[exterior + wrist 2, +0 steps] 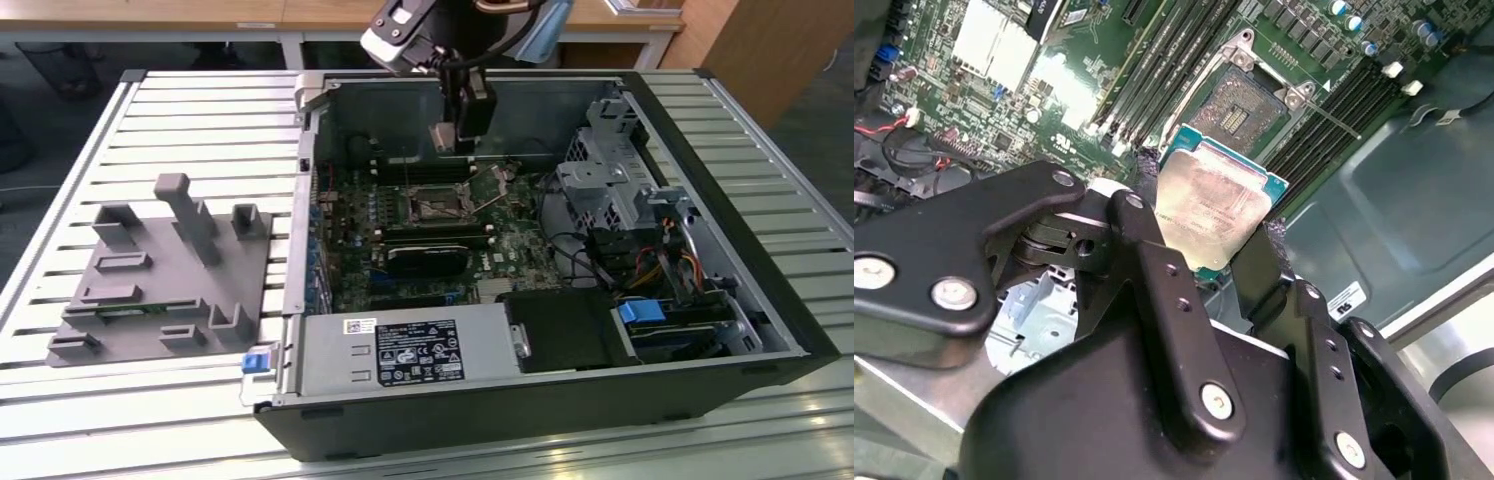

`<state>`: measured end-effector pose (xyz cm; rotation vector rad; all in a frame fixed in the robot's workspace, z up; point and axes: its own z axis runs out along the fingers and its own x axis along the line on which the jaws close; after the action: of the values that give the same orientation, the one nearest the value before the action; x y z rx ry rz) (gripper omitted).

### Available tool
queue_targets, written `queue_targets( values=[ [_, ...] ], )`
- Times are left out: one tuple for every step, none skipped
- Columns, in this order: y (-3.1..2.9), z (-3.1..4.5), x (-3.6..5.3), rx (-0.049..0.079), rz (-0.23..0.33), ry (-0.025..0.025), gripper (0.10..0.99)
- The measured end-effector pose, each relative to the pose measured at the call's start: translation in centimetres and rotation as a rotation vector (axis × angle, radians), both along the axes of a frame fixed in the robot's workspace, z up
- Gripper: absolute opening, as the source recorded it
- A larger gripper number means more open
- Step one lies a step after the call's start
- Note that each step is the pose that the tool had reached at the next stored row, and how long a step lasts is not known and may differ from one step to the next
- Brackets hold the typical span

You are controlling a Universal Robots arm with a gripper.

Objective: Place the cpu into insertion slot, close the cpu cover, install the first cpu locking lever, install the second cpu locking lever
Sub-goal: 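Place the cpu into insertion slot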

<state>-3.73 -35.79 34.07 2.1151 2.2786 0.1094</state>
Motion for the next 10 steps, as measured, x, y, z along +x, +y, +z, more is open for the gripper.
queue_targets(
  values=[
    [0.0,-0.03,0.0,0.0,-0.001,0.0002,0.541],
    [0.0,-0.05,0.0,0.0,-0.003,0.0003,0.541],
    [0.0,-0.07,0.0,0.0,-0.004,0.0004,0.541],
    [0.0,-0.1,0.0,0.0,-0.005,0.0004,0.541],
    [0.0,-0.12,0.0,0.0,-0.006,0.0004,0.541],
    [0.0,-0.14,0.0,0.0,-0.006,0.0004,0.541],
    [0.0,-0.15,0.0,0.0,-0.007,0.0005,0.541],
    [0.0,-0.17,0.0,0.0,-0.007,0.0005,0.541],
    [0.0,-0.19,0.0,0.0,-0.008,0.0006,0.541],
    [0.0,-0.22,0.0,0.0,-0.009,0.0006,0.541]
  ],
)
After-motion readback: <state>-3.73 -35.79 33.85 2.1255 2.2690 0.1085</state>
